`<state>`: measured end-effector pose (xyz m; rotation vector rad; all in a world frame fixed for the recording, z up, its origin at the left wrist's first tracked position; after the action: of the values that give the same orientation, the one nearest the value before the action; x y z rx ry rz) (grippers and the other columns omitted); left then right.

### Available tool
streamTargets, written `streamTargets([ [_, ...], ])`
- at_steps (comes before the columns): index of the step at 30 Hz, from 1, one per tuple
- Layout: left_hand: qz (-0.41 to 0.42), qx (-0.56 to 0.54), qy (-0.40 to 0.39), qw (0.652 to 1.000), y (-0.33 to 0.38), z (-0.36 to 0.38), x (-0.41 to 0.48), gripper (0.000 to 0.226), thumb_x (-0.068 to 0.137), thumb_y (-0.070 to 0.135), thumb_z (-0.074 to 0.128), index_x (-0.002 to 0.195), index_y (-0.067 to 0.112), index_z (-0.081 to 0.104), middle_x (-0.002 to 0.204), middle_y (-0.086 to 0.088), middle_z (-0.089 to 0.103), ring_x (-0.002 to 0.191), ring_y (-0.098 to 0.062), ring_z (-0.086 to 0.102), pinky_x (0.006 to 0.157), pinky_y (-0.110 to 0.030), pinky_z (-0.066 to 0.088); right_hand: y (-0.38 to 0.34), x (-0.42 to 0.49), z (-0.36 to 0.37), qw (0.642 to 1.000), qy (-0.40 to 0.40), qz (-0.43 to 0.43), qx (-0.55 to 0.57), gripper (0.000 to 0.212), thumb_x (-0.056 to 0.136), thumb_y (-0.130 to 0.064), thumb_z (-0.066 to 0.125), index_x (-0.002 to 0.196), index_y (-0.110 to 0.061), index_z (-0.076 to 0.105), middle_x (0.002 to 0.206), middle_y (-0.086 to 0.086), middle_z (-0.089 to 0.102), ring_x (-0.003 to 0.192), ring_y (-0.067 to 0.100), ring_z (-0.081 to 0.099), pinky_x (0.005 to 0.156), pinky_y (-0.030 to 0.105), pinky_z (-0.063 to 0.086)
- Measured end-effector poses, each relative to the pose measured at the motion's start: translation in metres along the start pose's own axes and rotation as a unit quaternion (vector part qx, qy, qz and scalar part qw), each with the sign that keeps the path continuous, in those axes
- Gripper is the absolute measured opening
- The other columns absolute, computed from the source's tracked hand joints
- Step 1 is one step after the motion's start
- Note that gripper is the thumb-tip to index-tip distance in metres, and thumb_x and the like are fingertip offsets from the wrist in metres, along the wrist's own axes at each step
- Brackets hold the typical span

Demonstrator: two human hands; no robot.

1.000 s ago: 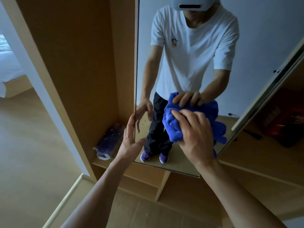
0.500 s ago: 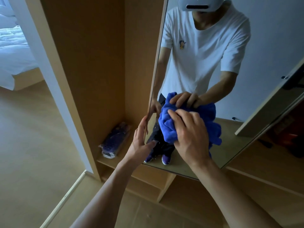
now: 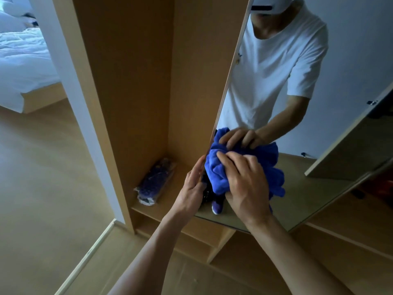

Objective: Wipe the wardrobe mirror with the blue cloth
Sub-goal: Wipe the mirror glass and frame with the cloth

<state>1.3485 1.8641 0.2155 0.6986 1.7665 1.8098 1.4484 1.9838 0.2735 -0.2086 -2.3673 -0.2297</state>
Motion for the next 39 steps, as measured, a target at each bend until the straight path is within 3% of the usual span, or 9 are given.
streamTargets([
  [5,-0.017,0.001,-0.029,0.999,0.008,-0.008,0.002,0.044,0.112,0.034,0.03,0.154,0.044,0.035,0.158,0.014,0.04,0.147,-0.007,0.035,0.124,-0.05,0.029,-0.014,-0.048,0.024,0.98,-0.182,-0.036,-0.072,0.061,0.075,-0.025,0.086,0.131,-0.018,0.065,0.118,0.0,0.068,0.095,0.023,0.061,0.08,0.036,0.054],
  [11,-0.012,-0.015,-0.008,1.0,0.009,-0.005,-0.003,0.041,0.112,0.037,0.03,0.151,0.039,0.04,0.157,0.011,0.041,0.147,-0.003,0.034,0.126,-0.041,0.026,-0.011,-0.01,0.013,1.0,-0.02,0.014,-0.005,0.051,0.086,-0.02,0.073,0.134,-0.014,0.059,0.127,0.003,0.063,0.099,0.022,0.053,0.083,0.038,0.048],
  [13,-0.028,-0.027,-0.004,0.999,0.009,-0.006,-0.001,0.045,0.111,0.045,0.026,0.152,0.039,0.042,0.154,0.014,0.042,0.145,-0.003,0.037,0.125,-0.043,0.028,-0.013,-0.01,0.015,0.999,-0.025,0.023,-0.019,0.049,0.089,-0.023,0.07,0.136,-0.013,0.059,0.128,0.003,0.063,0.1,0.023,0.053,0.084,0.038,0.049],
  [19,-0.022,-0.002,-0.019,1.0,0.003,-0.014,0.007,0.05,0.11,0.05,0.024,0.153,0.035,0.042,0.152,0.012,0.046,0.143,-0.006,0.042,0.122,-0.044,0.033,-0.03,-0.055,0.045,0.982,-0.187,0.019,-0.035,0.069,0.067,-0.022,0.09,0.131,-0.015,0.065,0.12,0.004,0.068,0.094,0.026,0.062,0.078,0.04,0.056],
  [25,-0.032,0.014,-0.02,0.999,-0.023,-0.011,0.004,0.044,0.109,0.05,0.027,0.15,0.042,0.04,0.153,0.009,0.044,0.143,-0.008,0.041,0.122,-0.044,0.033,-0.014,-0.072,0.028,0.992,-0.11,0.052,0.032,0.056,0.083,-0.018,0.066,0.138,-0.014,0.058,0.129,0.002,0.06,0.104,0.024,0.055,0.091,0.038,0.05],
  [30,-0.023,0.056,-0.002,0.998,-0.053,-0.006,0.007,0.041,0.108,0.052,0.027,0.148,0.047,0.037,0.152,0.013,0.042,0.142,-0.009,0.039,0.123,-0.042,0.03,0.017,-0.093,0.017,0.993,-0.087,0.077,0.033,0.065,0.075,-0.012,0.06,0.141,-0.013,0.057,0.129,0.003,0.058,0.105,0.029,0.056,0.093,0.046,0.05],
  [33,0.022,0.08,0.027,0.996,-0.072,0.0,0.005,0.036,0.11,0.047,0.03,0.144,0.057,0.033,0.144,0.029,0.041,0.138,0.002,0.037,0.123,-0.039,0.029,0.018,-0.108,0.024,0.993,-0.076,0.079,0.042,0.057,0.083,-0.023,0.052,0.139,-0.014,0.059,0.129,0.002,0.06,0.105,0.028,0.055,0.092,0.046,0.05],
  [36,0.079,0.095,0.061,0.991,-0.088,0.008,0.004,0.035,0.108,0.048,0.036,0.135,0.07,0.03,0.135,0.046,0.037,0.132,0.015,0.035,0.119,-0.034,0.031,0.013,-0.123,0.038,0.994,-0.066,0.068,0.047,0.055,0.087,-0.032,0.062,0.139,-0.016,0.059,0.131,0.001,0.06,0.107,0.026,0.056,0.092,0.046,0.05],
  [39,0.158,0.093,0.098,0.978,-0.098,0.013,0.006,0.04,0.105,0.045,0.038,0.141,0.063,0.038,0.14,0.041,0.045,0.137,0.003,0.041,0.116,-0.038,0.036,0.011,-0.126,0.051,0.998,-0.018,0.049,0.044,0.051,0.095,-0.043,0.058,0.139,-0.017,0.06,0.131,0.002,0.061,0.107,0.026,0.056,0.091,0.045,0.051],
])
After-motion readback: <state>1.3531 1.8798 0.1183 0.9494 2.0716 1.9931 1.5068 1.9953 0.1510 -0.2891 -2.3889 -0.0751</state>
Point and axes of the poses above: each hand's wrist, its own x-axis towards the middle knuckle, its own z-axis out of the palm, y = z × x, the point moved 1 cm from there along x, towards the middle knuckle
